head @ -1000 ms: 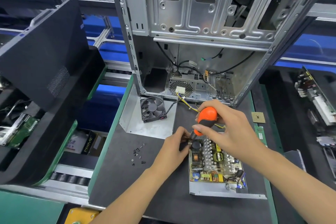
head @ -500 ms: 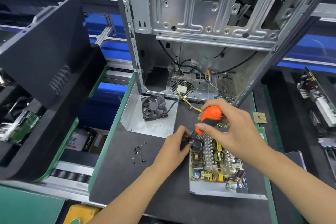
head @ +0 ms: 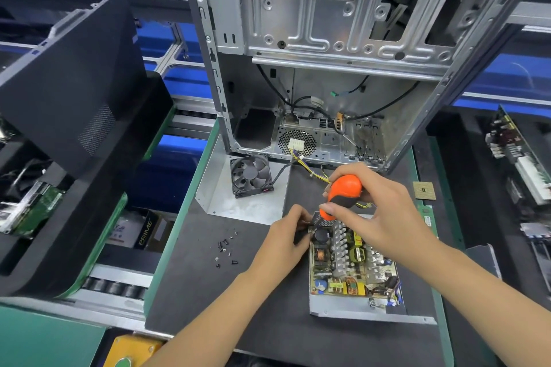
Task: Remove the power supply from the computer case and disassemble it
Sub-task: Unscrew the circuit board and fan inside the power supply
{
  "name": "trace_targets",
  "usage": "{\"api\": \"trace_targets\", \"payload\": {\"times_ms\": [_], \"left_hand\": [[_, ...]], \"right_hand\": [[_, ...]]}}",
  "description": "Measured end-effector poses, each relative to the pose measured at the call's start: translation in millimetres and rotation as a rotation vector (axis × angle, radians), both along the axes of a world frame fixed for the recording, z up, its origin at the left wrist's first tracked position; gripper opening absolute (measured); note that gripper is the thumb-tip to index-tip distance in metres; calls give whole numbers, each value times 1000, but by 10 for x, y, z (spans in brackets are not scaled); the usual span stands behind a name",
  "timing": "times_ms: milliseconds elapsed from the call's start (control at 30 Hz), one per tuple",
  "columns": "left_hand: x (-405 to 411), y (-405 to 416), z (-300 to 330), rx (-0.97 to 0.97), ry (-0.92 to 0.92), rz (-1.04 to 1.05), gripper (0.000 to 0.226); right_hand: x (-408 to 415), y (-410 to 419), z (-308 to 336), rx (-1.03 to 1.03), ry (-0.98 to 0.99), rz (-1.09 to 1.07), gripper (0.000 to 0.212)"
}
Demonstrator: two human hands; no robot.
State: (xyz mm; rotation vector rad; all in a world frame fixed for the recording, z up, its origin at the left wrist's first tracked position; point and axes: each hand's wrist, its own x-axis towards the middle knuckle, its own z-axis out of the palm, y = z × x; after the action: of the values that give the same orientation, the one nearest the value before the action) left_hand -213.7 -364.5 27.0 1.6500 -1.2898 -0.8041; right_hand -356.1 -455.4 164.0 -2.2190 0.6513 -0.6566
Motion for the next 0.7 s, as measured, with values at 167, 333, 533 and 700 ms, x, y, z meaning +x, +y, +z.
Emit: {"api": "trace_targets", "payload": {"times_ms": [167, 333, 533, 700], "left_hand": [[12, 29, 177, -31, 27, -19, 37], [75, -64, 614, -134, 283, -199, 46], [274, -240, 889, -5, 322, -336, 23], [304, -237, 859, 3, 298, -276, 12]], "right_hand": [[19, -41, 145, -111, 150, 9, 33], [201, -121, 453, -365, 626, 102, 32], [337, -132, 635, -355, 828, 332, 34], [440, -129, 754, -481, 886, 607, 30]]}}
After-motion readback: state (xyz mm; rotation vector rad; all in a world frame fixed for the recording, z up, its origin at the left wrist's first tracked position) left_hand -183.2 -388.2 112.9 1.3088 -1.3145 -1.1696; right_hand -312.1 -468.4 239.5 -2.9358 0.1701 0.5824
